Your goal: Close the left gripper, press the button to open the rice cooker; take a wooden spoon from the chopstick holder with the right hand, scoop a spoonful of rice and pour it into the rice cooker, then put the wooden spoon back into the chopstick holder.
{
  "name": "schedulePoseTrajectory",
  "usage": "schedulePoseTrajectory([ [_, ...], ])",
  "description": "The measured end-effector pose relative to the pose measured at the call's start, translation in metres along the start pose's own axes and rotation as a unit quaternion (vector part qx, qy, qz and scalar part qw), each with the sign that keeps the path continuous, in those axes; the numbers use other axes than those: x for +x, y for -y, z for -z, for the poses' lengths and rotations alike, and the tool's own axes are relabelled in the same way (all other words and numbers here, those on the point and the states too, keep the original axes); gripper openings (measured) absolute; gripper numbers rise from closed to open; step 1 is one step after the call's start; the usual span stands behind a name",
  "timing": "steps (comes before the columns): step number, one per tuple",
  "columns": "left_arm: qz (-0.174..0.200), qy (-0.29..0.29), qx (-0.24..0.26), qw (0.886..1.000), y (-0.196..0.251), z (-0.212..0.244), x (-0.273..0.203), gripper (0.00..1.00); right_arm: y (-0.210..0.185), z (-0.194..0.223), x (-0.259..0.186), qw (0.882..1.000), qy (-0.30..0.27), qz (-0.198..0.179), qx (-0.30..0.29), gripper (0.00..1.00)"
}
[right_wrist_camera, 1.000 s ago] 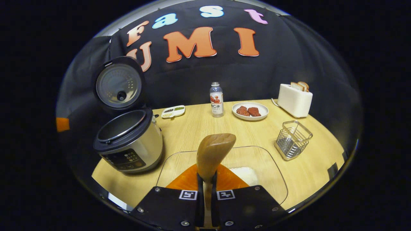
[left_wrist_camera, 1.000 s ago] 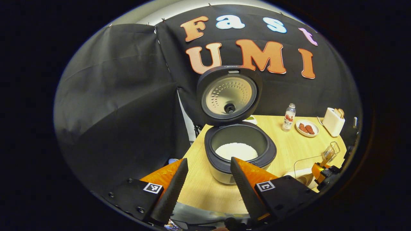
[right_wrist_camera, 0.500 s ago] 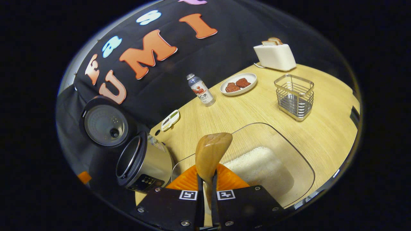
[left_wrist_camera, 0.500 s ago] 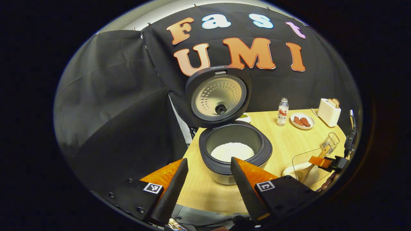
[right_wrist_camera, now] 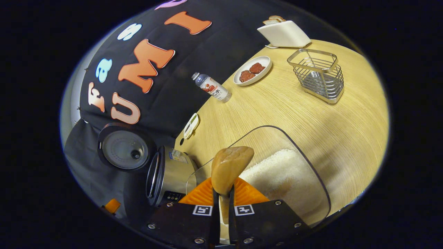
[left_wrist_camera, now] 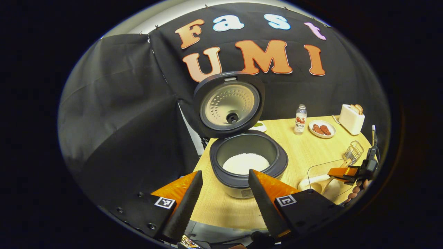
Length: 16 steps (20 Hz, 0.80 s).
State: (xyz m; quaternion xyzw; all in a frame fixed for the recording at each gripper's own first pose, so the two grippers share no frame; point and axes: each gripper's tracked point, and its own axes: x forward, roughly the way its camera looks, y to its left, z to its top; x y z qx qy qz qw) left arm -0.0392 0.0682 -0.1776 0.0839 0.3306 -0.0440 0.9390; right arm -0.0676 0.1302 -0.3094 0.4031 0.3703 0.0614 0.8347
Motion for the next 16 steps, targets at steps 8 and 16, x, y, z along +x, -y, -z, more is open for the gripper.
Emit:
schedulePoseTrajectory([
  [8, 0.02, 0.002, 0.015, 1.0, 0.03, -0.017, 0.0, 0.9, 0.006, -0.032, -0.01, 0.996, 0.011, -0.062, 0.058, 0.09],
  [16, 0.042, 0.027, -0.009, 0.999, 0.066, -0.034, -0.001, 0.9, -0.012, -0.079, -0.041, 0.975, 0.013, -0.133, 0.176, 0.09],
])
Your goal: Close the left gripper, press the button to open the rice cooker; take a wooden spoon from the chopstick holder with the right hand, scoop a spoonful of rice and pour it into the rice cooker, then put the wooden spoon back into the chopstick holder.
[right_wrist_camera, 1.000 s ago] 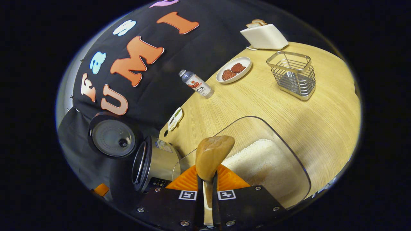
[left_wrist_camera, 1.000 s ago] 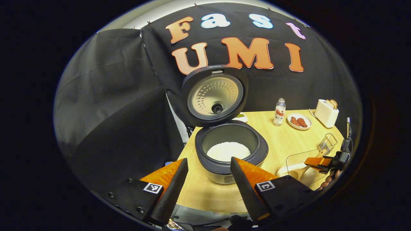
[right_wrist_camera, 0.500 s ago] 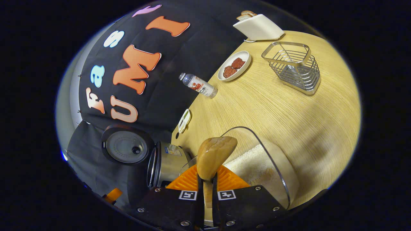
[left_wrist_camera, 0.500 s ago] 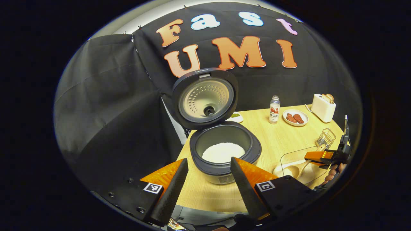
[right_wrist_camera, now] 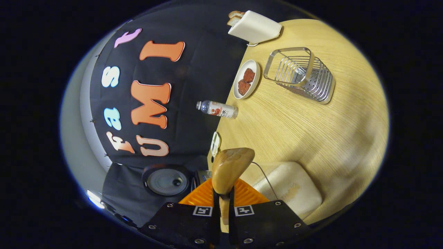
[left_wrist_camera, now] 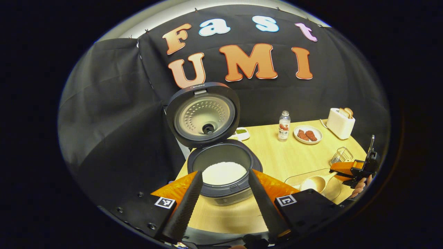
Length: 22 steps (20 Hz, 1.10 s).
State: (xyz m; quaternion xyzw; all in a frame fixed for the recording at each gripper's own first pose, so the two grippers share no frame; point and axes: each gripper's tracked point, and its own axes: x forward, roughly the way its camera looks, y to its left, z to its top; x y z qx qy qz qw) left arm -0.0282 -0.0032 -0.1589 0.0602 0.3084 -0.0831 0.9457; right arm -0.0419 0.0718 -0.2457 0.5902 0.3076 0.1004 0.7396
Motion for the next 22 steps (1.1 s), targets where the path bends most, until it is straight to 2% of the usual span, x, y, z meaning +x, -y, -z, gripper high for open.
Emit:
schedulePoseTrajectory([
  [4, -0.011, 0.026, -0.031, 0.999, -0.002, -0.002, -0.005, 0.91, -0.054, -0.011, -0.001, 0.998, -0.015, -0.051, 0.034, 0.09],
  [9, -0.058, 0.07, -0.041, 0.995, -0.03, -0.006, -0.02, 0.91, -0.123, -0.009, 0.015, 0.986, -0.053, -0.117, 0.103, 0.09],
  [13, -0.1, 0.087, -0.052, 0.99, -0.058, 0.001, -0.038, 0.91, -0.162, 0.012, 0.041, 0.981, -0.087, -0.128, 0.115, 0.09],
  [17, -0.16, 0.116, -0.055, 0.979, -0.086, 0.007, -0.066, 0.91, -0.191, 0.042, 0.067, 0.98, -0.119, -0.128, 0.096, 0.09],
  [18, -0.175, 0.121, -0.05, 0.976, -0.092, 0.009, -0.071, 0.83, -0.199, 0.051, 0.074, 0.98, -0.127, -0.127, 0.091, 0.08],
  [21, -0.201, 0.128, -0.033, 0.971, -0.101, 0.011, -0.082, 0.86, -0.219, 0.07, 0.099, 0.979, -0.141, -0.125, 0.078, 0.09],
  [22, -0.202, 0.129, -0.028, 0.97, -0.101, 0.012, -0.083, 0.93, -0.224, 0.079, 0.107, 0.979, -0.145, -0.123, 0.071, 0.08],
])
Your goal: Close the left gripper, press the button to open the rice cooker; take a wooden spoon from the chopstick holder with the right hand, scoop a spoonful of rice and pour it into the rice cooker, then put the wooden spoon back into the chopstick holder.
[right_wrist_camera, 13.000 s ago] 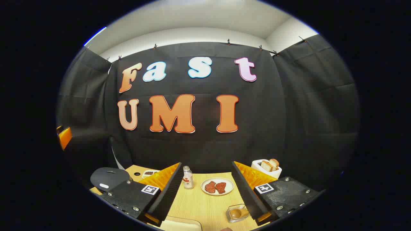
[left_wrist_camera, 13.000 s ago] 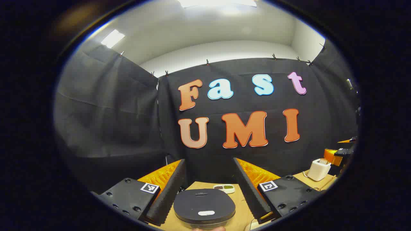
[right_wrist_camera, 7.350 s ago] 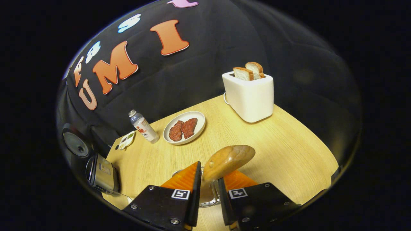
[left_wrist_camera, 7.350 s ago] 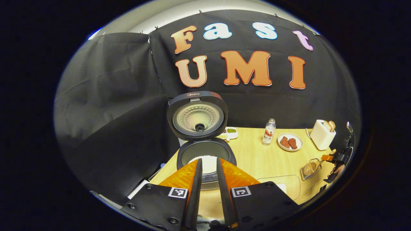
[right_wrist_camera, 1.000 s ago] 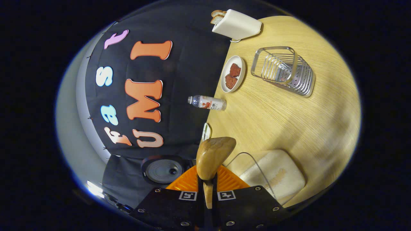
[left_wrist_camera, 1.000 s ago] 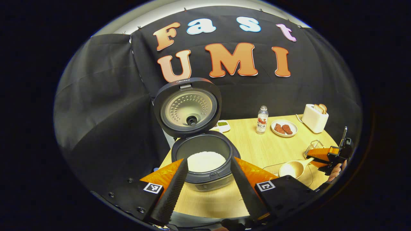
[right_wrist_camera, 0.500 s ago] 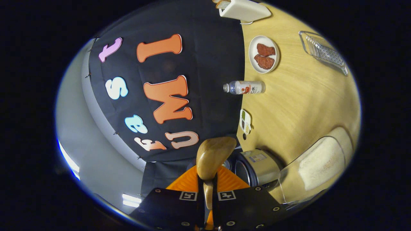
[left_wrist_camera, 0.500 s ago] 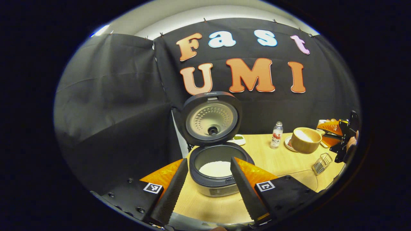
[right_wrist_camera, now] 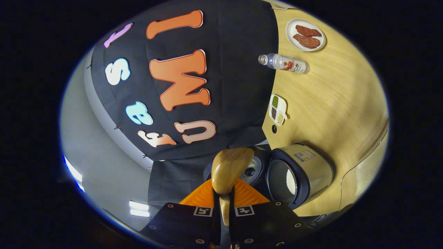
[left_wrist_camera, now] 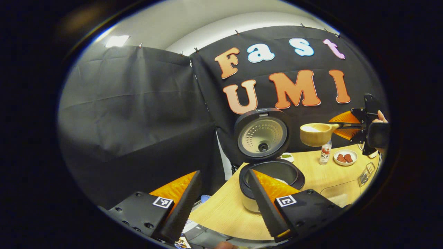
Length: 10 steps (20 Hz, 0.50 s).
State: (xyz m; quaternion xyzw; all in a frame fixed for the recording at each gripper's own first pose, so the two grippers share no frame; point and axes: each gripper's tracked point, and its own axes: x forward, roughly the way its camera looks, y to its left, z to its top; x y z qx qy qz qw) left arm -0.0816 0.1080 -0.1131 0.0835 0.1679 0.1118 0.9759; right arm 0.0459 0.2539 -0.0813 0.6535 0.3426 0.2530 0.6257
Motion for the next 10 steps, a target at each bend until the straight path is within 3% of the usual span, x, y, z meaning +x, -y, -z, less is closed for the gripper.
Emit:
schedulePoseTrajectory([
  [1, 0.002, -0.002, 0.004, 1.0, 0.0, 0.002, -0.001, 0.87, -0.004, 0.003, 0.011, 1.0, -0.002, 0.004, -0.009, 0.09],
  [2, 0.001, -0.006, 0.008, 1.0, -0.001, 0.005, -0.001, 0.95, -0.006, 0.006, 0.023, 1.0, -0.002, 0.007, -0.021, 0.09],
  [3, 0.001, -0.01, 0.009, 1.0, -0.005, 0.01, -0.003, 0.87, -0.007, 0.009, 0.033, 0.999, -0.002, 0.012, -0.032, 0.09],
  [4, -0.001, -0.014, 0.007, 1.0, -0.007, 0.013, -0.003, 0.87, -0.007, 0.011, 0.043, 0.999, -0.003, 0.016, -0.045, 0.09],
  [5, -0.004, -0.016, 0.004, 1.0, -0.01, 0.016, -0.005, 0.95, -0.008, 0.014, 0.051, 0.998, -0.004, 0.02, -0.054, 0.09],
  [10, -0.023, -0.043, -0.004, 0.999, -0.031, 0.034, -0.002, 0.95, 0.011, 0.021, 0.084, 0.989, -0.002, 0.055, -0.14, 0.09],
])
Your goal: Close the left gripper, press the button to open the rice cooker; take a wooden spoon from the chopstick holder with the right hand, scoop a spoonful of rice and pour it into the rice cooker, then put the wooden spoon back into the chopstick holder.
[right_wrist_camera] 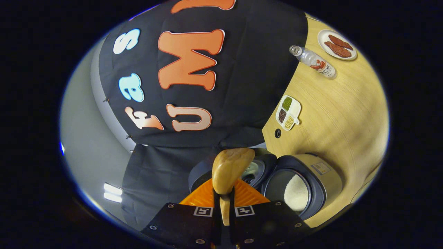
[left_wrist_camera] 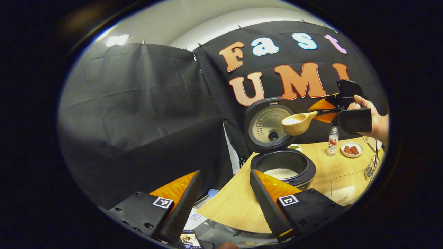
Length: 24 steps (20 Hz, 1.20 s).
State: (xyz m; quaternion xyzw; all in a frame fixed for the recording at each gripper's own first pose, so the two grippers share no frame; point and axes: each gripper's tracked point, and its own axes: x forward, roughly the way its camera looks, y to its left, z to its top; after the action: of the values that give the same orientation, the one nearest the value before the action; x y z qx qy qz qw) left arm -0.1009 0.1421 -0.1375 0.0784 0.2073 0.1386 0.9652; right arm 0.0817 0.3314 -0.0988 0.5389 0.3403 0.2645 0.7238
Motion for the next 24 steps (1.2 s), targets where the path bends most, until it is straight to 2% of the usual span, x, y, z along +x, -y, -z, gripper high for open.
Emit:
schedulePoseTrajectory([
  [4, 0.005, -0.009, 0.003, 1.0, 0.002, 0.005, 0.005, 0.95, 0.038, 0.011, 0.019, 0.996, -0.002, 0.063, -0.066, 0.08],
  [8, 0.006, -0.02, 0.005, 1.0, 0.001, 0.009, 0.014, 0.95, 0.051, 0.026, 0.025, 0.988, -0.014, 0.086, -0.13, 0.09],
  [9, 0.006, -0.022, 0.005, 1.0, 0.0, 0.01, 0.017, 0.87, 0.051, 0.03, 0.025, 0.984, -0.016, 0.09, -0.15, 0.09],
  [10, 0.006, -0.025, 0.004, 1.0, 0.001, 0.011, 0.018, 0.87, 0.052, 0.031, 0.028, 0.98, -0.016, 0.095, -0.176, 0.09],
  [11, 0.008, -0.027, 0.003, 1.0, 0.002, 0.013, 0.018, 0.95, 0.052, 0.033, 0.029, 0.973, -0.015, 0.1, -0.205, 0.09],
  [13, 0.012, -0.03, 0.004, 0.999, 0.005, 0.015, 0.018, 0.95, 0.051, 0.039, 0.033, 0.957, -0.015, 0.11, -0.268, 0.09],
  [14, 0.014, -0.032, 0.004, 0.999, 0.007, 0.016, 0.018, 1.0, 0.05, 0.043, 0.036, 0.949, -0.019, 0.111, -0.294, 0.09],
  [15, 0.016, -0.033, 0.003, 0.999, 0.009, 0.017, 0.019, 1.0, 0.05, 0.047, 0.037, 0.943, -0.019, 0.111, -0.314, 0.09],
  [16, 0.016, -0.034, 0.003, 0.999, 0.01, 0.017, 0.019, 0.95, 0.047, 0.05, 0.038, 0.938, -0.019, 0.111, -0.327, 0.09],
  [21, 0.01, -0.042, 0.0, 0.999, 0.006, 0.022, 0.016, 0.95, 0.03, 0.055, 0.04, 0.908, -0.009, 0.105, -0.405, 0.09],
  [24, 0.007, -0.044, -0.002, 0.999, 0.004, 0.023, 0.014, 0.95, 0.016, 0.058, 0.041, 0.901, -0.002, 0.095, -0.423, 0.09],
])
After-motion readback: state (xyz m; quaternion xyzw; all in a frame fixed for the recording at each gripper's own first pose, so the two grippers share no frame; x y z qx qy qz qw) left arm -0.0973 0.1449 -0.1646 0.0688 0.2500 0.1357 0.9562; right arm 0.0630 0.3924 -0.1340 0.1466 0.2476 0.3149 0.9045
